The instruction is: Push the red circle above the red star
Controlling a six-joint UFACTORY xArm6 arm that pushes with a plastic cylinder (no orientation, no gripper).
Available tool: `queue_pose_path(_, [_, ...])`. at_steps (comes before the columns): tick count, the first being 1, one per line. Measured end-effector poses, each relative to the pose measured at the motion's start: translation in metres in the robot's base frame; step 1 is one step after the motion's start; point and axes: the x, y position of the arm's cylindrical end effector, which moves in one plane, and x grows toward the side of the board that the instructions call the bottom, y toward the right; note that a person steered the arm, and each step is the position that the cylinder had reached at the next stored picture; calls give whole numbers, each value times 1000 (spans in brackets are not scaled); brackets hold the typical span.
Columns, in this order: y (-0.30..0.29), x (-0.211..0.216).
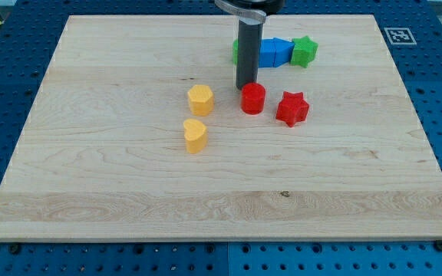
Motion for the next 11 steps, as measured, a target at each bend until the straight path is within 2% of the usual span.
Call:
queue_pose_path(1, [0,17])
queue_pose_path(4, [-5,17])
queue_pose_path(8, [-27,72])
queue_pose_path(9, [-14,71])
queue_pose_path(11, [-4,29])
